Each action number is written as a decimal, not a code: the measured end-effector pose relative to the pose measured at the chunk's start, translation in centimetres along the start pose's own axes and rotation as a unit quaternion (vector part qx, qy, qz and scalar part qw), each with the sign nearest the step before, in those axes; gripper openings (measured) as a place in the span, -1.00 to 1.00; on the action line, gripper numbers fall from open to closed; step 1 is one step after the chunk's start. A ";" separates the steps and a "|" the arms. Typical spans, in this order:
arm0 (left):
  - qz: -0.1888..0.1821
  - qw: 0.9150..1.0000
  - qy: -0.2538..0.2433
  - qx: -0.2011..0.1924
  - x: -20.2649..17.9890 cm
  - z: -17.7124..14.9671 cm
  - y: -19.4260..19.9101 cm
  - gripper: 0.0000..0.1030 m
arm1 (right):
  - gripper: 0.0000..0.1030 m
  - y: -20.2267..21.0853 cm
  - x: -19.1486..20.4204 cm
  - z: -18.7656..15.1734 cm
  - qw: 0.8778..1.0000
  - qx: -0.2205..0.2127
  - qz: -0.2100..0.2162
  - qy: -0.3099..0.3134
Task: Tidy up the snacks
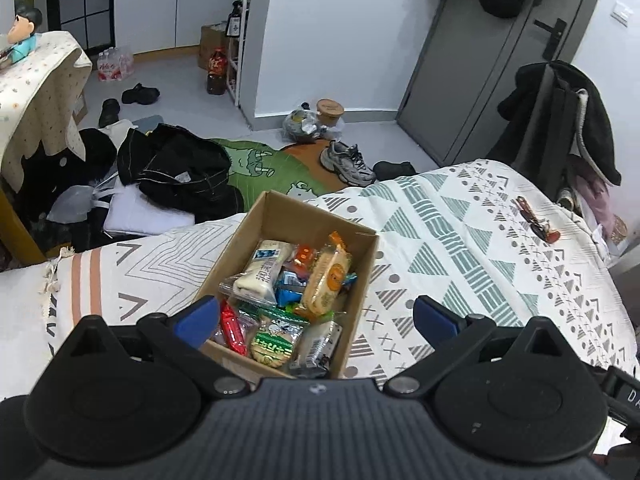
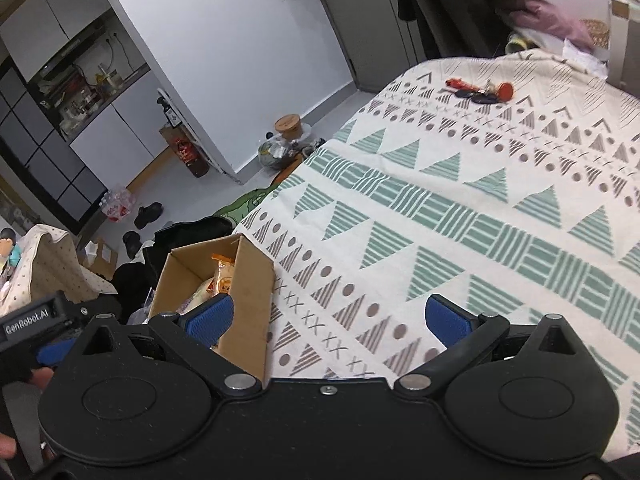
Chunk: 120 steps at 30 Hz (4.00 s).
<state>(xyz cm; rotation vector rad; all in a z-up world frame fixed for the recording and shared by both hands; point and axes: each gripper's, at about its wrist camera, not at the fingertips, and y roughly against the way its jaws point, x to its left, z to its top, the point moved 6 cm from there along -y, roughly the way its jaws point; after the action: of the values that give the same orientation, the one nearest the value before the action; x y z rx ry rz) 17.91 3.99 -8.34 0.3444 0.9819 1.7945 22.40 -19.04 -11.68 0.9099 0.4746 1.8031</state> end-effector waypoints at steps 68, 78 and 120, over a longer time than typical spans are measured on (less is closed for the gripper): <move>-0.058 0.990 -0.100 -0.076 6.9 -6.4 18.6 0.99 | 1.00 16.8 5.2 -8.6 0.992 -0.073 -0.038 0.099; -0.069 0.988 -0.114 -0.080 6.8 -7.1 19.2 0.99 | 1.00 17.4 6.4 -8.8 0.991 -0.080 -0.023 0.107; -0.075 0.986 -0.127 -0.073 6.5 -7.8 19.1 0.99 | 1.00 17.3 6.6 -9.4 0.991 -0.078 -0.020 0.112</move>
<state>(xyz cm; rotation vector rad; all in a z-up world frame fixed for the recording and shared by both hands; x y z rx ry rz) -2.09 3.19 -0.23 0.3854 0.6750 1.6293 3.28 -19.18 -3.46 0.5912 0.4814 1.8856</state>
